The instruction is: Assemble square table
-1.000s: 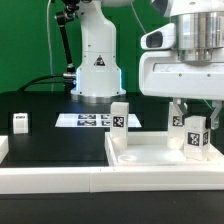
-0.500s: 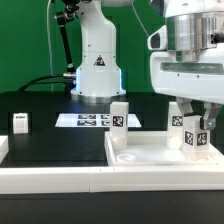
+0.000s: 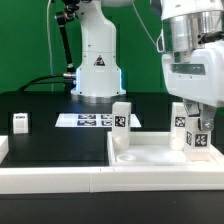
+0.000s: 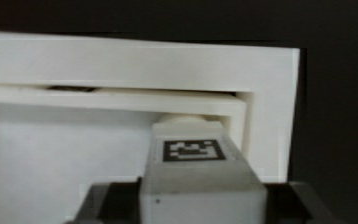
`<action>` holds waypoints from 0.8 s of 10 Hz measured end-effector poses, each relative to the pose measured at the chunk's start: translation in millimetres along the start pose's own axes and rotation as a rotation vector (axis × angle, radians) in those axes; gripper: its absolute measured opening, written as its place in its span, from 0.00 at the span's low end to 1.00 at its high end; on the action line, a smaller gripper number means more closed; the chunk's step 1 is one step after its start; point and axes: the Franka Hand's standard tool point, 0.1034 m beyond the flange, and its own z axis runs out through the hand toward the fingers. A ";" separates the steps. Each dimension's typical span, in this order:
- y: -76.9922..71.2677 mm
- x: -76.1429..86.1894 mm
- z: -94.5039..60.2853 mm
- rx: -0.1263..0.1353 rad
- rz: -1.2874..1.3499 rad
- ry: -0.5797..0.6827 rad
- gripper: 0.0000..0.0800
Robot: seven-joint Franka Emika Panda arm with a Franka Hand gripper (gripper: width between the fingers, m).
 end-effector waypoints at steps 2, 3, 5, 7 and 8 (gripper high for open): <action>0.4 -2.9 0.3 0.000 0.065 0.000 0.36; 0.4 -2.8 0.4 0.000 0.047 0.000 0.48; 5.2 -3.9 0.3 -0.049 -0.082 -0.006 0.65; 0.6 -3.9 -6.5 -0.117 -0.435 0.000 0.80; -3.3 -3.8 -7.4 -0.109 -0.527 -0.001 0.80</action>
Offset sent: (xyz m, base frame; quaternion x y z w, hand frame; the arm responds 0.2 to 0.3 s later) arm 0.0000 0.0000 0.0000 0.0000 0.0000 -0.0650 0.9979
